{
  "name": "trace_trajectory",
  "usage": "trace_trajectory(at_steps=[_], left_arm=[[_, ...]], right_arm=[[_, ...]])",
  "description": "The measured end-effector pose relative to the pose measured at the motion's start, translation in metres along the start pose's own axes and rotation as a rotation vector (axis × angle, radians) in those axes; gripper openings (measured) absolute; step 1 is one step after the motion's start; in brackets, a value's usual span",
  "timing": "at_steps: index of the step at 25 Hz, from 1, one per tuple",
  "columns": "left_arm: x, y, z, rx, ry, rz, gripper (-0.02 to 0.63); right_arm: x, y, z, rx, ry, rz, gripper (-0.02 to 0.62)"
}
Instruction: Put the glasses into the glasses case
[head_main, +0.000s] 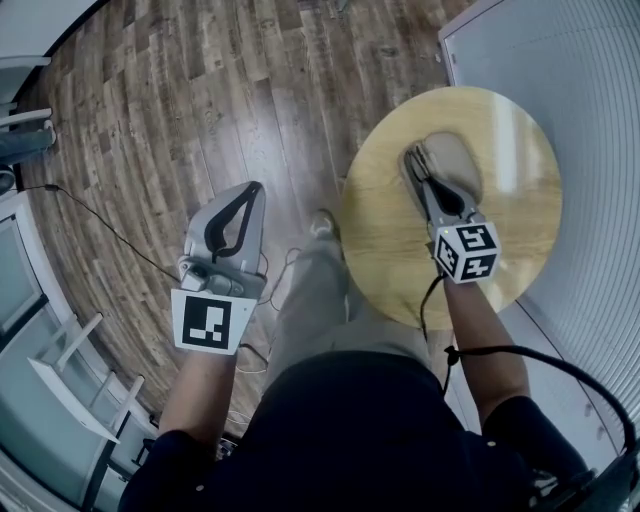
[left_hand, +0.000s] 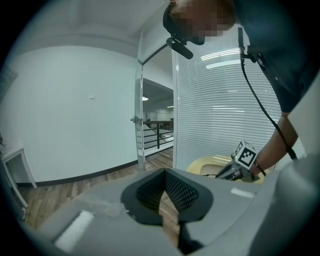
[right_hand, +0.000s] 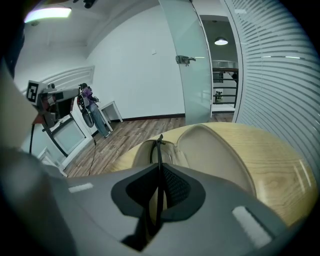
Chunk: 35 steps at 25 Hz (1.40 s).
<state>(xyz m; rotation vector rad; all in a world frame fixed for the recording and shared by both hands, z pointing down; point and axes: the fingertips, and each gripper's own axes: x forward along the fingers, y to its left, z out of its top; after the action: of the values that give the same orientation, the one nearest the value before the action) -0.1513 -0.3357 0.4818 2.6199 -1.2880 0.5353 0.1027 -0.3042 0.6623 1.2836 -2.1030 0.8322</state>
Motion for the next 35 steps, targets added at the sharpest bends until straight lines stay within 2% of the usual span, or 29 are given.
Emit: trace_trajectory(at_steps=[13,22,29,35], left_arm=[[-0.023,0.011,0.002,-0.006,-0.028,0.028,0.000],[-0.035,0.006,0.019,0.019,-0.066,0.024,0.001],[-0.044,-0.006,0.049,0.052,-0.117,-0.003,0.000],[-0.052,-0.032,0.078,0.096,-0.170,-0.044,0.000]], right_arm=[[0.000,0.007,0.000,0.000,0.028,-0.025,0.042],[-0.024,0.013,0.016,0.004,-0.023,-0.043,0.100],[-0.056,0.020,0.040,0.004,-0.092,-0.059,0.103],[-0.101,0.012,0.062,0.027,-0.195,-0.104,0.103]])
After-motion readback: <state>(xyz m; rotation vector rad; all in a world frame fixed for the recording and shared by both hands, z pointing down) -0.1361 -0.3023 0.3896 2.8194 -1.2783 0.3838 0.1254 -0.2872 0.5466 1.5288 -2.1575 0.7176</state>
